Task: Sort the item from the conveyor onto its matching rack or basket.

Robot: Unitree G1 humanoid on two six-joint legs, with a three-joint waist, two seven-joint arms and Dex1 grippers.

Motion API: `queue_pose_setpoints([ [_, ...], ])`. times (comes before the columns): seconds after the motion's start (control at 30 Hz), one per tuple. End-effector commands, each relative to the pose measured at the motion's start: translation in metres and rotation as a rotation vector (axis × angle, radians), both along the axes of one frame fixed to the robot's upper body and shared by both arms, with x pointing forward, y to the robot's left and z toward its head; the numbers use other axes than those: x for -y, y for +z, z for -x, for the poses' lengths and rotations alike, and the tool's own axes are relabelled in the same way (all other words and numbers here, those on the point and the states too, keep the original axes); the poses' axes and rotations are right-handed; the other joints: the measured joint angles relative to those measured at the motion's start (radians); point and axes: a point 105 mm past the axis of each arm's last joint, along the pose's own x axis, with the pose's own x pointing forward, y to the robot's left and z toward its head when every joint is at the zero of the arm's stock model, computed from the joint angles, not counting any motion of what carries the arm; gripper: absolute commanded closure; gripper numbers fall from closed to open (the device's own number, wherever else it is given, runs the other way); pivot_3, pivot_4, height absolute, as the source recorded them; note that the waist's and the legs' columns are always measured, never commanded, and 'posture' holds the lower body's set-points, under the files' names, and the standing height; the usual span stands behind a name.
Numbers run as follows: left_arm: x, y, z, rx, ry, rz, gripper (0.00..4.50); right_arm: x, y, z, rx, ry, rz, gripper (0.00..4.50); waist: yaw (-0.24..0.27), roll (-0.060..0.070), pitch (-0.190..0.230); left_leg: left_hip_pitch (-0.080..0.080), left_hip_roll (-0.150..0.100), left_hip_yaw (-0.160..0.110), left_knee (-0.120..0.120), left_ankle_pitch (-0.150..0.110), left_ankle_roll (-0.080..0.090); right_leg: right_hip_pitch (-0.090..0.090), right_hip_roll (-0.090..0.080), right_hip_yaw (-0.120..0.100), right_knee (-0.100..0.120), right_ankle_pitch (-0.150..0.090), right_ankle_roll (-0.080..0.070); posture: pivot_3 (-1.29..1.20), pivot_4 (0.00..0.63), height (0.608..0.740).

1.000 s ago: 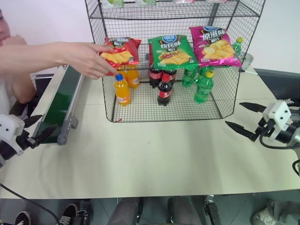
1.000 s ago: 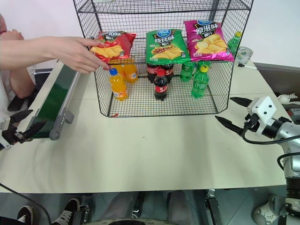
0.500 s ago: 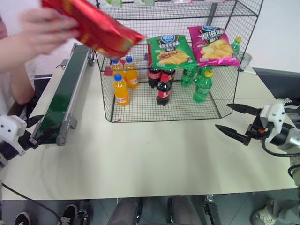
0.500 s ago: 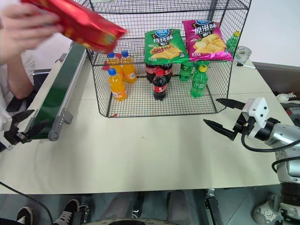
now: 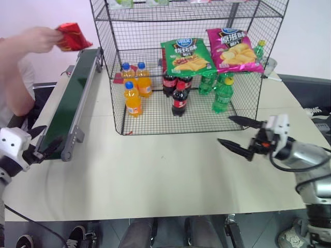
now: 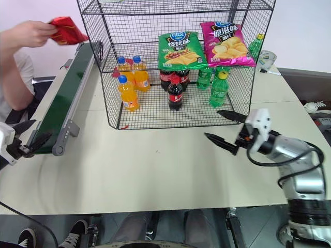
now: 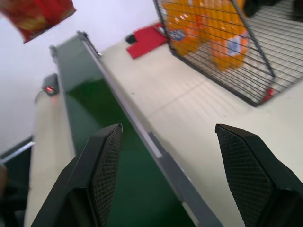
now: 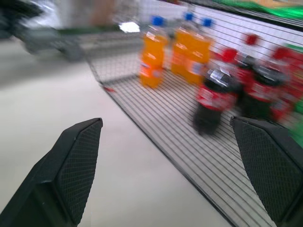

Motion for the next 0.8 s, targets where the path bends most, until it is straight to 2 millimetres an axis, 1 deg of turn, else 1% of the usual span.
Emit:
queue_pose_setpoints([
  [0.03,0.003,0.006,0.0,0.055,0.023,-0.019,1.24,-0.034,0.007,0.009,0.02,0.153,-0.036,0.0,0.003,0.0,0.0,0.0,0.0,0.0,0.0,0.0,0.0,0.0,0.0,0.0,0.0,0.0,0.0,0.0,0.15,0.74],
  [0.1,0.005,0.001,-0.001,0.048,0.03,-0.021,1.24,-0.047,-0.002,0.01,0.004,0.215,-0.026,0.0,0.004,-0.001,0.0,0.0,0.0,0.0,0.0,0.0,0.0,0.0,0.0,0.0,-0.001,0.0,0.0,0.0,0.15,0.74],
  [0.13,0.007,0.002,0.0,0.055,0.027,-0.02,1.24,-0.056,-0.005,0.015,-0.016,0.27,-0.025,0.0,0.006,-0.001,0.0,0.0,0.0,0.0,0.0,0.0,0.0,0.0,0.0,0.0,-0.001,0.0,0.0,0.0,0.15,0.74],
  [0.2,0.006,0.005,0.0,0.073,0.038,-0.009,1.24,-0.069,-0.008,0.017,-0.02,0.331,-0.038,0.0,0.006,-0.002,0.0,0.0,0.0,0.0,0.0,0.0,0.0,0.0,0.0,0.0,-0.001,0.0,0.0,0.0,0.15,0.74],
  [0.23,0.006,0.005,0.0,0.079,0.042,-0.006,1.24,-0.073,-0.01,0.017,-0.016,0.346,-0.038,0.0,0.006,-0.002,0.0,0.0,0.0,0.0,0.0,0.0,0.0,0.0,0.0,0.0,-0.001,0.0,0.0,0.0,0.15,0.74],
  [0.3,0.006,0.002,0.002,0.073,0.043,-0.016,1.24,-0.079,-0.021,0.016,-0.015,0.37,-0.007,0.0,0.005,-0.002,0.0,0.0,0.0,0.0,0.001,0.0,0.0,0.0,0.0,0.0,-0.001,0.0,0.0,0.0,0.15,0.74],
  [0.37,0.009,0.0,0.006,0.062,0.022,-0.008,1.24,-0.083,-0.02,0.011,-0.021,0.373,-0.026,0.0,0.004,-0.002,0.0,0.001,0.0,0.0,0.001,0.0,0.0,0.001,0.0,0.0,-0.001,0.001,-0.001,0.0,0.15,0.74],
  [0.43,0.006,0.0,0.008,0.064,0.029,-0.007,1.24,-0.086,-0.022,0.004,-0.007,0.343,-0.023,0.0,0.002,-0.002,0.0,0.001,0.0,0.0,0.0,0.0,0.0,0.001,0.0,0.0,-0.001,0.001,-0.001,0.0,0.15,0.74],
  [0.5,0.006,-0.001,0.01,0.066,0.037,-0.016,1.24,-0.087,-0.03,0.001,-0.006,0.327,-0.007,0.0,0.003,-0.002,0.0,0.001,0.0,0.0,-0.001,0.0,-0.001,0.0,0.001,0.0,-0.001,0.001,0.0,0.0,0.15,0.74],
  [0.6,0.01,-0.004,0.013,0.072,0.037,-0.041,1.24,-0.086,-0.041,0.001,-0.011,0.317,0.018,0.0,0.003,-0.002,0.0,0.001,0.0,0.0,-0.002,0.001,-0.001,0.0,0.0,0.0,-0.001,0.001,0.0,0.0,0.15,0.74],
  [0.67,0.012,-0.005,0.015,0.074,0.035,-0.045,1.24,-0.087,-0.039,-0.001,-0.009,0.306,0.01,0.0,0.003,-0.002,0.0,0.001,0.0,0.0,-0.001,0.001,-0.001,0.0,0.0,0.0,-0.001,0.001,0.0,0.0,0.15,0.74],
  [0.8,0.008,-0.006,0.017,0.081,0.046,-0.071,1.24,-0.089,-0.035,-0.005,0.011,0.285,0.004,0.0,0.004,-0.002,0.0,0.002,0.0,0.0,-0.001,0.001,-0.002,0.0,0.001,0.0,0.0,0.001,-0.001,0.0,0.15,0.74],
])
